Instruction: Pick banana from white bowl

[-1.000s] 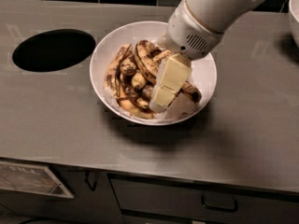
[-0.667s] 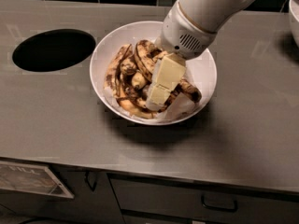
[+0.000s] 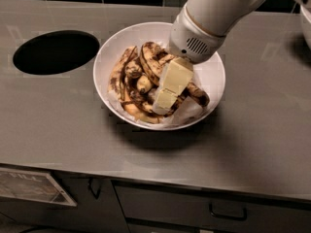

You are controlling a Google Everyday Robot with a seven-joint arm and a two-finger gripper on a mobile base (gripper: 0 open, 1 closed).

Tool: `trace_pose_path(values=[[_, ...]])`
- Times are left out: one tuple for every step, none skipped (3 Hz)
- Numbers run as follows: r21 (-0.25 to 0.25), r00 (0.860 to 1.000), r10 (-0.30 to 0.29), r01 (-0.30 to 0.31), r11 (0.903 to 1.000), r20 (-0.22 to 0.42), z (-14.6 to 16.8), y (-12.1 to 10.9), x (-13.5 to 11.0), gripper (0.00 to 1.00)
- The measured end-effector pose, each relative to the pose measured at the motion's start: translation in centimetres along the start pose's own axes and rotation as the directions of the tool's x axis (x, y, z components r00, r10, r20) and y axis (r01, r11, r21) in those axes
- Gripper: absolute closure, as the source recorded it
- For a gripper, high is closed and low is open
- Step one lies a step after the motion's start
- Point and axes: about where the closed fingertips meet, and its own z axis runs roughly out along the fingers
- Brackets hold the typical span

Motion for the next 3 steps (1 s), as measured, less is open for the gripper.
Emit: trace_pose_path(values=[[0.013, 1.000, 0.024, -0.024, 0.9996, -0.010, -0.40, 0.18, 0.69, 0.10], [0.013, 1.000, 0.022, -0.021, 0.9997, -0.011, -0.47, 0.33, 0.63, 0.18], [0.013, 1.000, 0.022, -0.021, 0.9997, -0.011, -0.47, 0.33, 0.63, 0.19]])
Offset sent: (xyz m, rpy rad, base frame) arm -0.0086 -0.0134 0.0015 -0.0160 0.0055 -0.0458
